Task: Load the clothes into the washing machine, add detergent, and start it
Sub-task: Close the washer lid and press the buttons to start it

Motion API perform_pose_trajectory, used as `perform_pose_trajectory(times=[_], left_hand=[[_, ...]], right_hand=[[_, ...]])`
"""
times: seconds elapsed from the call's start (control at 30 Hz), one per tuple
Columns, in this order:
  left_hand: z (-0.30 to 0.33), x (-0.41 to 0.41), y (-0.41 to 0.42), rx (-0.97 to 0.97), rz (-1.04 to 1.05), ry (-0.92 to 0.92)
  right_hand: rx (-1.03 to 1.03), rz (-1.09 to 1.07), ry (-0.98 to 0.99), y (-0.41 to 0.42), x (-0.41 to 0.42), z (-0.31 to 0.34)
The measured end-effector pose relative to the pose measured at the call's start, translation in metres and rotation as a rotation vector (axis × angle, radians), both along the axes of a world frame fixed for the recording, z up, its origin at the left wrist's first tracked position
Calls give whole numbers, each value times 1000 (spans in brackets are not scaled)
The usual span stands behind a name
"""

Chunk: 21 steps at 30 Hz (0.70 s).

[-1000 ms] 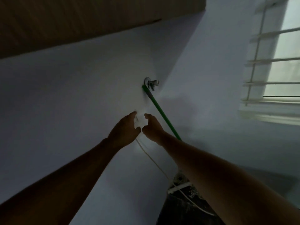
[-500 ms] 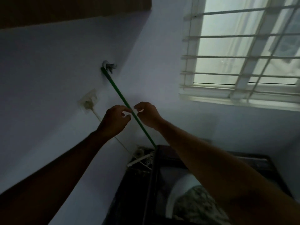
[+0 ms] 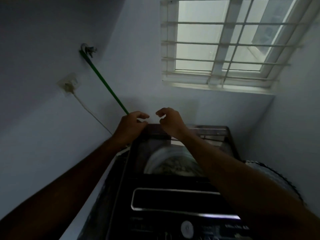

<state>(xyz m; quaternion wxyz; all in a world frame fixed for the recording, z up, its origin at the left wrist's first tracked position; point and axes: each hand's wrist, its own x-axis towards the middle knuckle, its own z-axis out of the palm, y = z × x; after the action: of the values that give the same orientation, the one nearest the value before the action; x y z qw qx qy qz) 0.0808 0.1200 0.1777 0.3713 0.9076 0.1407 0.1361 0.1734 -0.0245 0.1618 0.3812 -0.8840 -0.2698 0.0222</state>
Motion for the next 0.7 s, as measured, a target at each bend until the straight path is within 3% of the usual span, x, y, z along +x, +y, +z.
perform_pose_trajectory(times=[0.27, 0.7], left_hand=[[-49, -79, -79, -52, -173, 234], [-123, -182, -102, -64, -148, 305]], right_hand=[[-4, -57, 138, -71, -80, -47], [-103, -43, 276, -105, -190, -127]])
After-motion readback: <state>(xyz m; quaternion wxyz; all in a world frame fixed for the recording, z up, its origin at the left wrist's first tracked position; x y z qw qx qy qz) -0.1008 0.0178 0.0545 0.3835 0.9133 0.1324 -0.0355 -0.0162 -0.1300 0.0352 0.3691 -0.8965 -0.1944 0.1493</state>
